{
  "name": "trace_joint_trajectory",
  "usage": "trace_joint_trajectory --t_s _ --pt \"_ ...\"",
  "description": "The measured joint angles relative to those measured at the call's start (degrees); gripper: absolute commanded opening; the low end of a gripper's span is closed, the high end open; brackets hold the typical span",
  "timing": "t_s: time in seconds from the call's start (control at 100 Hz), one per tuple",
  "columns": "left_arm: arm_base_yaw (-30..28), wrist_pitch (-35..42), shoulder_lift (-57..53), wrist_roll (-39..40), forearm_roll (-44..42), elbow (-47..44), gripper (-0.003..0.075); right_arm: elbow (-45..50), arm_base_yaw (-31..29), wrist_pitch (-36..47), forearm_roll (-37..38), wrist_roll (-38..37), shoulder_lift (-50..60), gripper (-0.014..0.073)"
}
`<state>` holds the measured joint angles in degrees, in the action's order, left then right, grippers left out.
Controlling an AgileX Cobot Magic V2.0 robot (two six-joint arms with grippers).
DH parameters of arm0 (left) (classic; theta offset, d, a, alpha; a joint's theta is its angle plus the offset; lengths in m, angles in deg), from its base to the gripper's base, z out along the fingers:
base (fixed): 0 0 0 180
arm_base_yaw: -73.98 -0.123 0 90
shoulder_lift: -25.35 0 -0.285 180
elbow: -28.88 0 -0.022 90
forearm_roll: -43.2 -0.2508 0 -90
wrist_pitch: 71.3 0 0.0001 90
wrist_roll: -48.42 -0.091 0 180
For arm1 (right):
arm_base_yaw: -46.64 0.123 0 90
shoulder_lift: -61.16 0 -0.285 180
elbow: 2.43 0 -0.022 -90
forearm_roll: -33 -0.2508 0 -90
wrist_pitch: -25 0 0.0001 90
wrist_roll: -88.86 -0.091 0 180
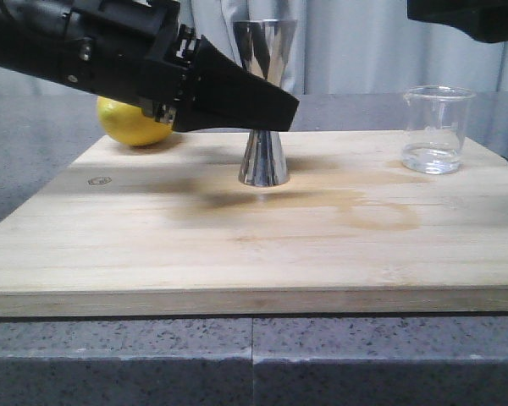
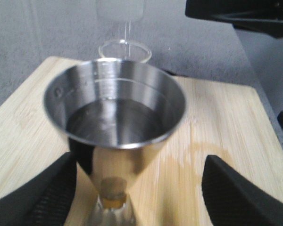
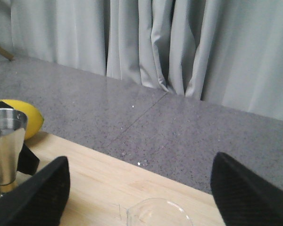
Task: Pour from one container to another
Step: 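Open the left gripper and withdraw it from the jigger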
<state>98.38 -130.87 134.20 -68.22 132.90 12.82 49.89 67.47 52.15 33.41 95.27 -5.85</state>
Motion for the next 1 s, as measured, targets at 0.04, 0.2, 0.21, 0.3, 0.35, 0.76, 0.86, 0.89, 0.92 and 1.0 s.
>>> trace_joint_trajectory --t_s 0.04,0.2,0.21,0.3,0.35,0.76,0.86,0.89,0.92,1.0 --pt "0.0 1.2 -1.3 1.7 -2.0 0.0 0.0517 -1.4 0.0 -2.9 0.1 0.0 0.7 0.0554" --pt "0.0 4.2 -5.2 9.3 -9.3 0.0 0.0517 -8.4 0.0 -19.2 0.3 0.1 3.7 0.0554" --pt "0.0 4.4 -5.5 10.1 -9.5 0.0 0.0517 -8.8 0.0 -20.9 0.3 0.1 3.9 0.0554" --pt "0.0 6.4 -7.5 15.4 -13.6 0.0 0.0516 -13.9 0.0 -32.0 -0.4 0.1 5.2 0.0554" --pt "0.0 7.5 -8.8 18.7 -16.3 0.0 0.0516 -16.9 -0.4 -40.3 -0.4 0.1 5.6 0.0554" --pt "0.0 7.4 -26.4 63.4 -54.3 0.0 0.0516 -31.0 -10.0 -79.6 -1.6 0.2 6.0 0.0554" --pt "0.0 5.3 -31.9 78.8 -65.3 0.0 0.0514 -31.0 -13.9 -82.0 -1.7 0.7 6.0 0.0554" --pt "0.0 4.8 -33.4 83.1 -68.3 0.0 0.0514 -31.0 -15.1 -82.8 -2.1 0.8 6.0 0.0553" --pt "0.0 4.0 -34.8 87.1 -71.2 0.0 0.0514 -31.0 -16.1 -83.5 -2.5 1.1 6.2 0.0552" --pt "0.0 2.2 -38.9 98.6 -79.3 0.0 0.0513 -31.0 -17.8 -85.4 -3.7 1.5 7.2 0.0551"
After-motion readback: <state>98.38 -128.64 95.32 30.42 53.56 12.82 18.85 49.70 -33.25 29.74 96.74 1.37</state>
